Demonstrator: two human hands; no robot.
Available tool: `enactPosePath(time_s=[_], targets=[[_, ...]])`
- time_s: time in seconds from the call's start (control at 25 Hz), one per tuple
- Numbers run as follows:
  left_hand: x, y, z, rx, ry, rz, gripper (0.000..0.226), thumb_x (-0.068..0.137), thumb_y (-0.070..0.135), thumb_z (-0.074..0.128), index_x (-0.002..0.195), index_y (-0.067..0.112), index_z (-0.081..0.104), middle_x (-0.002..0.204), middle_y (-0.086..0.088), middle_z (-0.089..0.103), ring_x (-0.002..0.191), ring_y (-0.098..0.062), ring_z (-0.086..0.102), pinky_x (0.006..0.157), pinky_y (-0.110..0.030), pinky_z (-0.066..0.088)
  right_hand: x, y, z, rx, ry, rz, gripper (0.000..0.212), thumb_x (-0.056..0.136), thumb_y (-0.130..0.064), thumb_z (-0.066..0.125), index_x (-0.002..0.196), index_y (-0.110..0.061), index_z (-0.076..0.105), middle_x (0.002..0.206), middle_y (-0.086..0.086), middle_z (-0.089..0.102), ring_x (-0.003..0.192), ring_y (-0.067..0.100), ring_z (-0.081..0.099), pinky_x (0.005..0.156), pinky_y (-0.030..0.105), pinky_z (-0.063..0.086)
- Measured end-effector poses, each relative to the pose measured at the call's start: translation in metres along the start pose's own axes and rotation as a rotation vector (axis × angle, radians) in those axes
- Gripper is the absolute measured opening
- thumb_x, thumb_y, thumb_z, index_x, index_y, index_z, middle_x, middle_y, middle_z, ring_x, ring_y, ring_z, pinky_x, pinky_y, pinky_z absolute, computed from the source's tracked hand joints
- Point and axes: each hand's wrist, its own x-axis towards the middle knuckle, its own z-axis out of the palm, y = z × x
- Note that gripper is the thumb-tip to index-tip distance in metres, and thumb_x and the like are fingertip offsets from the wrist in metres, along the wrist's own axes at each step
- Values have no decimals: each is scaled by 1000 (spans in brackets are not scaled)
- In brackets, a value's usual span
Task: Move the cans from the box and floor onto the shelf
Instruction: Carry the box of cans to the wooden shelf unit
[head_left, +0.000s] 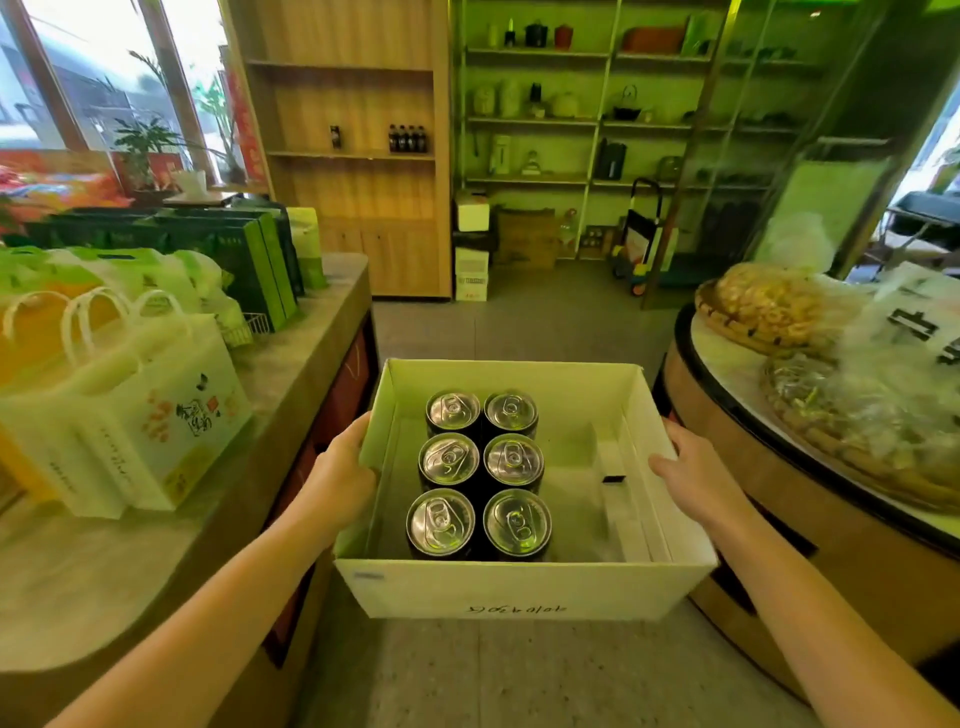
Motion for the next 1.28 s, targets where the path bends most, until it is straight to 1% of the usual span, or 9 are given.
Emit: enactPosePath(time_s=[0.08, 0.2, 0.4, 0.52, 0.6, 0.76, 0.96, 1.08, 1.28], targets=[[6, 6, -11, -5, -4, 13, 62, 86, -12, 44, 135, 26, 41, 104, 2, 57, 103, -23, 57, 82, -36, 50, 5, -12, 0, 9, 3, -11, 44, 88, 4, 42, 127, -14, 50, 118, 10, 61, 93, 18, 53, 69, 27, 38], [19, 13, -25, -8, 3, 12, 60, 87, -11, 44, 136, 22, 40, 110, -3, 58, 98, -19, 53, 80, -33, 46, 18, -27, 8, -6, 6, -21, 45, 87, 5, 44, 128, -12, 49, 120, 13, 61, 95, 20, 54, 77, 27, 38], [59, 25, -33, 26, 16, -5, 63, 87, -12, 44, 141, 19, 33, 134, -14, 51, 123, -33, 47, 92, -42, 45, 55, -37, 22, 11, 15, 15, 43, 89, 4, 44, 130, -8, 46, 126, 15, 57, 107, 26, 53, 82, 28, 36], [98, 31, -28, 34, 5, -9, 62, 87, -12, 44, 141, 17, 33, 136, -15, 50, 125, -33, 46, 93, -43, 43, 93, -38, 28, 13, 10, 24, 42, 89, 4, 44, 129, -7, 48, 125, 16, 57, 100, 21, 50, 80, 28, 35], [130, 36, -22, 38, 7, -18, 61, 88, -12, 44, 141, 17, 33, 136, -15, 50, 125, -33, 46, 92, -42, 44, 126, -37, 32, 22, 7, 30, 43, 88, 4, 44, 130, -6, 47, 126, 16, 57, 104, 24, 52, 81, 28, 35], [213, 56, -4, 34, 52, -30, 60, 88, -11, 44, 140, 16, 33, 135, -16, 50, 123, -34, 47, 80, -35, 42, 220, -37, 37, 44, -16, 23, 42, 90, 1, 43, 131, -8, 45, 129, 16, 54, 117, 31, 50, 84, 31, 35], [338, 93, 15, 17, 133, -43, 62, 86, -15, 43, 141, 13, 32, 138, -18, 46, 126, -36, 44, 88, -42, 44, 372, -53, 37, 52, -48, -28, 42, 91, 0, 43, 132, -9, 44, 130, 15, 53, 118, 30, 50, 83, 30, 35], [410, 110, 21, 24, 182, -46, 61, 86, -13, 45, 140, 12, 33, 137, -18, 47, 125, -35, 45, 84, -39, 44, 457, -67, 42, 21, -68, -41, 43, 91, 0, 43, 133, -9, 43, 132, 16, 52, 118, 31, 49, 84, 33, 36], [534, 118, 19, 44, 189, -55, 61, 87, -12, 44, 141, 14, 32, 136, -16, 49, 124, -34, 47, 78, -34, 41, 583, -85, 68, 10, -101, -68, 40, 90, 1, 42, 129, -10, 47, 128, 15, 55, 100, 22, 50, 79, 33, 37]])
